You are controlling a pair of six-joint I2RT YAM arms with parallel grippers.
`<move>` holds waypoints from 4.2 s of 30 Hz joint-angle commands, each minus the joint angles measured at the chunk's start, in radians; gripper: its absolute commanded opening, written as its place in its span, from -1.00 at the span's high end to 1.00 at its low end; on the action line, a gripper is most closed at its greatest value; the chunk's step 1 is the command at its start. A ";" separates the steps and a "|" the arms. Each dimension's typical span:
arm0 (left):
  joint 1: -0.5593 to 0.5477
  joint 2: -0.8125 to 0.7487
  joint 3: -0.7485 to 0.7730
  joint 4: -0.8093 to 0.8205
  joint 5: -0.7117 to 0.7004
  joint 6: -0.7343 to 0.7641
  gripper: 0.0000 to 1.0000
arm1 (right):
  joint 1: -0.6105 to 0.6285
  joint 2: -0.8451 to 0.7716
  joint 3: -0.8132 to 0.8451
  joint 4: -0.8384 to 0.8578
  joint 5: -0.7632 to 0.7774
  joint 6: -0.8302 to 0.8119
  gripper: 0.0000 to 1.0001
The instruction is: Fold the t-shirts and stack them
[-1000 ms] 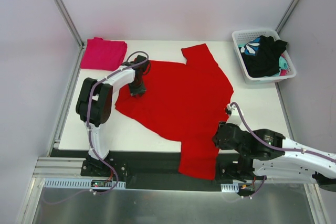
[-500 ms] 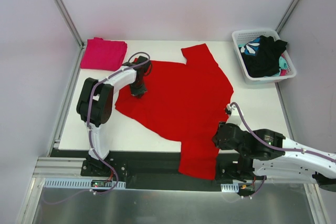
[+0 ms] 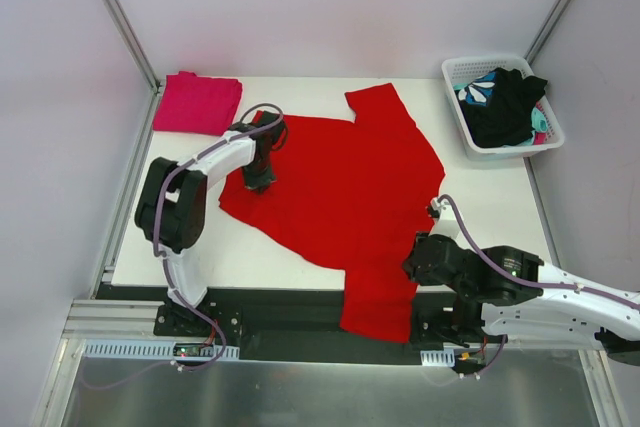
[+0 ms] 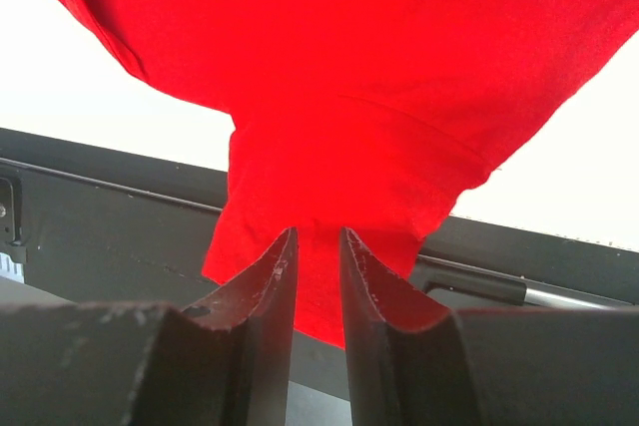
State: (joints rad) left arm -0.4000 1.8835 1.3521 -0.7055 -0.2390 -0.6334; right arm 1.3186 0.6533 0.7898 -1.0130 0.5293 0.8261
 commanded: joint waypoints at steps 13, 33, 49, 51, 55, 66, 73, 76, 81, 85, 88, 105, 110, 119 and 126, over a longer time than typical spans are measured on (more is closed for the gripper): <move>-0.010 -0.356 -0.156 -0.342 -0.089 -0.080 1.00 | -0.004 0.012 0.002 0.039 -0.038 -0.030 0.48; -0.174 -0.733 -0.471 -0.503 -0.065 -0.308 1.00 | -0.001 0.092 -0.011 0.128 -0.123 -0.071 0.48; -0.175 -0.710 -0.439 -0.566 -0.125 -0.324 -0.55 | 0.011 0.101 0.012 0.077 -0.106 -0.064 0.29; -0.175 -0.715 -0.423 -0.568 -0.128 -0.319 -0.71 | 0.010 0.118 0.022 0.079 -0.097 -0.070 0.28; -0.175 -0.712 -0.341 -0.595 -0.157 -0.319 -0.89 | 0.004 0.149 0.069 0.064 -0.040 -0.099 0.23; -0.174 -0.585 -0.251 0.131 -0.008 -0.126 -0.82 | -0.384 0.259 0.187 0.282 0.109 -0.507 0.22; -0.165 -0.204 -0.032 0.215 0.046 -0.019 -0.78 | -0.734 0.526 0.222 0.534 -0.213 -0.624 0.30; -0.157 -0.138 0.002 0.247 0.055 -0.015 -0.75 | -0.777 0.652 0.252 0.551 -0.275 -0.639 0.37; -0.137 -0.084 0.015 0.285 0.078 -0.008 -0.74 | -0.818 0.784 0.262 0.594 -0.394 -0.647 0.42; -0.115 -0.049 -0.005 0.302 0.090 0.001 -0.74 | -0.846 0.911 0.290 0.585 -0.454 -0.654 0.50; -0.094 -0.046 -0.048 0.336 0.104 -0.005 -0.74 | -0.868 0.948 0.289 0.582 -0.492 -0.644 0.55; 0.007 0.005 -0.151 0.520 0.343 -0.094 -0.71 | -0.929 1.040 0.333 0.508 -0.568 -0.647 0.60; 0.006 0.031 -0.205 0.601 0.382 -0.141 -0.71 | -0.930 1.022 0.336 0.502 -0.574 -0.640 0.61; 0.004 -0.007 -0.337 0.637 0.360 -0.158 -0.70 | -0.930 1.002 0.371 0.459 -0.577 -0.647 0.60; 0.004 -0.128 -0.399 0.551 0.314 -0.153 -0.70 | -0.930 1.022 0.402 0.450 -0.601 -0.637 0.61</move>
State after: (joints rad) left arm -0.3920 1.7954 1.0252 0.0334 0.1101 -0.7807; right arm 0.3901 1.6943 1.1526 -0.5343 -0.0444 0.1917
